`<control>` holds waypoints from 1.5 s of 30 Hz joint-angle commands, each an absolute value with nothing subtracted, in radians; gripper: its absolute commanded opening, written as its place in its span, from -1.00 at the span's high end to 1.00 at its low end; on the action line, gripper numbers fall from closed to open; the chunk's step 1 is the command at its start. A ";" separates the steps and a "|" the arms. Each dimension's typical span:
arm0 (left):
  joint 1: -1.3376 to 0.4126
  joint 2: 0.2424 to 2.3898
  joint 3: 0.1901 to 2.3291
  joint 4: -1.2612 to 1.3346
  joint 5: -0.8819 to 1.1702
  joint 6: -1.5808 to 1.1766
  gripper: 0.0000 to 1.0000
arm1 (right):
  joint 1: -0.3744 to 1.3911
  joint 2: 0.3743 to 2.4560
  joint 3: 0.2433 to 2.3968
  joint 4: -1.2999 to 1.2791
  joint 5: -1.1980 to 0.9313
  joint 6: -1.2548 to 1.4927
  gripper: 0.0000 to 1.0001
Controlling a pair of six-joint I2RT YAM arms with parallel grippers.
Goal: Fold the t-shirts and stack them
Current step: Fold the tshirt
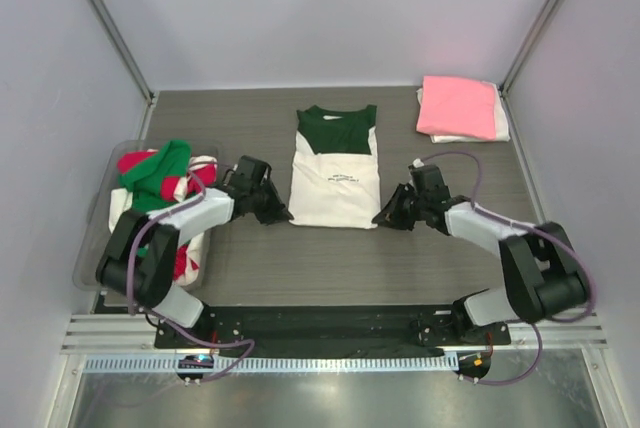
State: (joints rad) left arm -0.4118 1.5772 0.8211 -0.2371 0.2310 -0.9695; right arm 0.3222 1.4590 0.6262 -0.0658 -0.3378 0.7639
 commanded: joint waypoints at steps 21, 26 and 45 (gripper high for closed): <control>-0.974 0.836 1.008 -1.048 -0.360 -1.249 0.99 | 0.653 0.705 0.894 -0.903 -0.005 0.962 0.98; -0.974 0.883 1.094 -1.078 -0.451 -1.210 1.00 | 0.655 0.828 0.983 -0.908 0.100 0.897 0.98; -0.626 1.123 1.187 -0.876 -0.256 -0.977 0.99 | 0.513 1.204 1.184 -0.818 0.147 0.709 0.98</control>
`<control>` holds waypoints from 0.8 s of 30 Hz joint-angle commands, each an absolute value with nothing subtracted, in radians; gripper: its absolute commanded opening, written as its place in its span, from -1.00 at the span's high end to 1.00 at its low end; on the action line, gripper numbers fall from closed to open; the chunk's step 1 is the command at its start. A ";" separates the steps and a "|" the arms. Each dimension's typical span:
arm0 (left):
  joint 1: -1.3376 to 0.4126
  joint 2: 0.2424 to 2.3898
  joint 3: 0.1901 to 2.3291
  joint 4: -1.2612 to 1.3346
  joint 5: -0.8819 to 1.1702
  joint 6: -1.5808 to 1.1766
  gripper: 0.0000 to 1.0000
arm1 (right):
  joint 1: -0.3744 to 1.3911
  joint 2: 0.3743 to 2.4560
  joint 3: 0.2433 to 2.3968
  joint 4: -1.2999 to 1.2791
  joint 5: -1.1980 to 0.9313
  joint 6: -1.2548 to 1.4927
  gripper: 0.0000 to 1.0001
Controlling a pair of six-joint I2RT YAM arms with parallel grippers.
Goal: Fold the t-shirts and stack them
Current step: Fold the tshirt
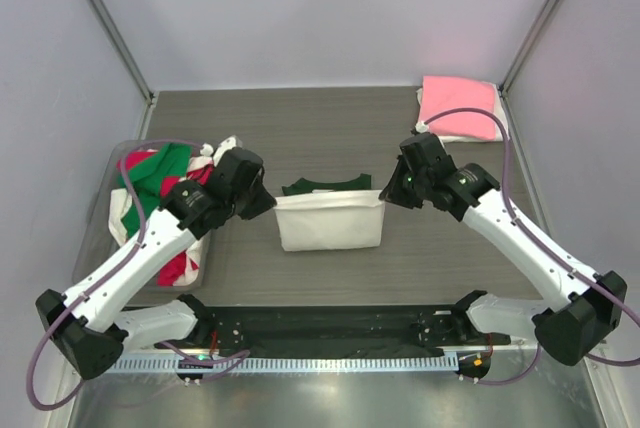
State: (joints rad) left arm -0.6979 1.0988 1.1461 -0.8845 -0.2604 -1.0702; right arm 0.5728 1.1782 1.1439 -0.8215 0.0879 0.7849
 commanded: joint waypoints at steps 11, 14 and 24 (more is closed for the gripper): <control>-0.453 1.344 1.262 -0.789 -0.137 -0.873 0.99 | 0.403 1.446 1.334 -0.755 0.100 0.597 0.98; -0.413 1.423 1.304 -0.773 -0.118 -0.854 1.00 | 0.382 1.518 1.379 -0.732 0.086 0.575 0.98; -0.342 1.675 1.383 -0.735 -0.077 -0.825 1.00 | 0.342 1.739 1.477 -0.661 0.020 0.538 0.97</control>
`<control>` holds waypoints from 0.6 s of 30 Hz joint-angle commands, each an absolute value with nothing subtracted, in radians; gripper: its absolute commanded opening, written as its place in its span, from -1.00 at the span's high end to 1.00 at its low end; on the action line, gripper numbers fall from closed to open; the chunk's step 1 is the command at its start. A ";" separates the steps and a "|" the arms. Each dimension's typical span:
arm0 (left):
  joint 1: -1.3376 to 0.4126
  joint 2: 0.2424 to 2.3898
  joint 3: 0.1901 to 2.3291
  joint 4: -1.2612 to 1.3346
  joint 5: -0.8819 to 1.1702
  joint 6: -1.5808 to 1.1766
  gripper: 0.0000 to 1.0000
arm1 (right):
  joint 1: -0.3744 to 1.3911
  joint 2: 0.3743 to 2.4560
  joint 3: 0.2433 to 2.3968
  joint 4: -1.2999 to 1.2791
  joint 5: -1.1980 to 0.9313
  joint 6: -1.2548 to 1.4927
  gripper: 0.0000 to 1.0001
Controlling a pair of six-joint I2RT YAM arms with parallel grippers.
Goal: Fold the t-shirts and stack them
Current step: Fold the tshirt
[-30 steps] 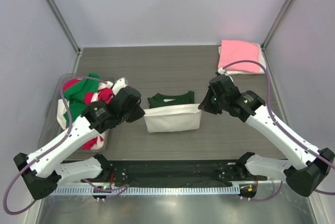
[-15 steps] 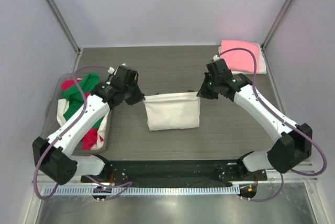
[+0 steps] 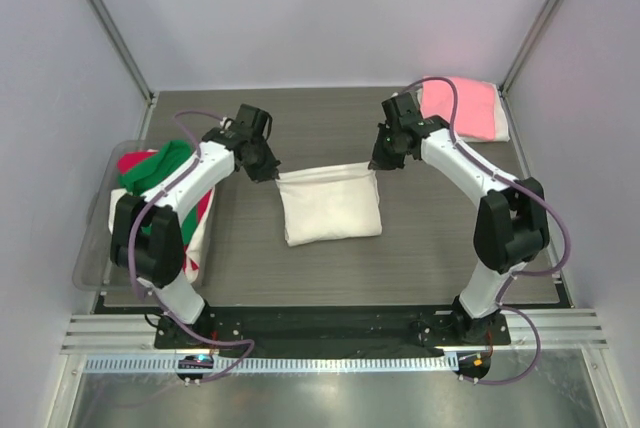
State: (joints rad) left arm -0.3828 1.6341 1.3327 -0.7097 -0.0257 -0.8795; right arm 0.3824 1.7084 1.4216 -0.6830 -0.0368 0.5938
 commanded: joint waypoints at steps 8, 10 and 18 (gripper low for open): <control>-0.311 1.854 1.509 -0.762 -0.078 -0.798 1.00 | 0.308 1.893 1.571 -0.635 -0.035 0.523 0.97; -0.302 1.919 1.538 -0.784 -0.069 -0.789 0.99 | 0.302 1.945 1.595 -0.634 -0.057 0.512 0.97; -0.244 2.200 2.027 -1.081 0.008 -0.672 0.05 | 0.268 2.082 1.899 -0.762 -0.061 0.488 -0.54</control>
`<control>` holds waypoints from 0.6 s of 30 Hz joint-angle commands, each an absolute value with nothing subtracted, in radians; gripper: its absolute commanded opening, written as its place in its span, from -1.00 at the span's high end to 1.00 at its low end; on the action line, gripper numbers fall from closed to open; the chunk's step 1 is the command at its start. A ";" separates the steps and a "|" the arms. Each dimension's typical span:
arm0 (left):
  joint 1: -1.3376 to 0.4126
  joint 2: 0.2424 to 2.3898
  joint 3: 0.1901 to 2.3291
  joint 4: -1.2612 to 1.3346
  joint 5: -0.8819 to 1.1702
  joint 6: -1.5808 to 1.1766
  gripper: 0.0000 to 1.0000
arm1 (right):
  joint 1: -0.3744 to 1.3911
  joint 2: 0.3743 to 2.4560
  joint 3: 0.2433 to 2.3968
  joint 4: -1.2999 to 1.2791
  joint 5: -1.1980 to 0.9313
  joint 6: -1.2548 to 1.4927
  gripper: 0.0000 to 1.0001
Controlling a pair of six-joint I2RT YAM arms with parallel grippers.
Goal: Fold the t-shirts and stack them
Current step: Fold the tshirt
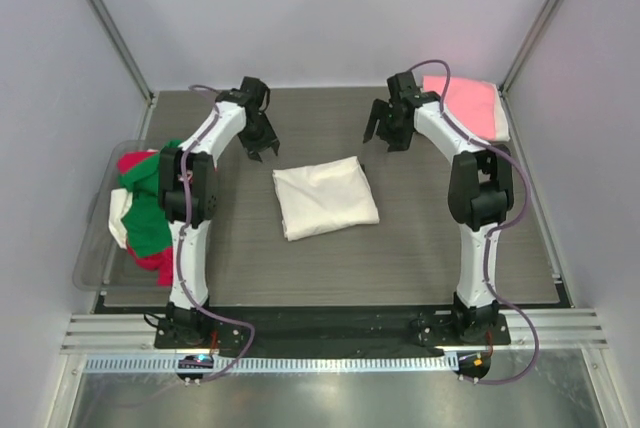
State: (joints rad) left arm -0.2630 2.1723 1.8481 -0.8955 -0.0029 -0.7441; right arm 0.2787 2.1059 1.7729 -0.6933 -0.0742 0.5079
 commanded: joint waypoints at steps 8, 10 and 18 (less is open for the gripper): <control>-0.311 1.921 1.872 -1.057 -0.071 -0.704 -0.05 | 0.376 1.783 1.622 -0.657 -0.127 0.551 -0.44; -0.342 1.817 1.780 -1.005 -0.052 -0.721 -0.02 | 0.425 1.700 1.528 -0.594 -0.202 0.600 -0.36; -0.517 1.594 1.283 -0.614 0.162 -0.871 0.03 | 0.468 1.640 1.131 -0.270 -0.385 0.703 0.08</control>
State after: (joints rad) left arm -0.5011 1.5929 1.3975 -0.8177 0.0410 -0.7895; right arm 0.4862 1.6165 1.2339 -0.4057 -0.3145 0.6548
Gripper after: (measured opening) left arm 0.485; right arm 0.470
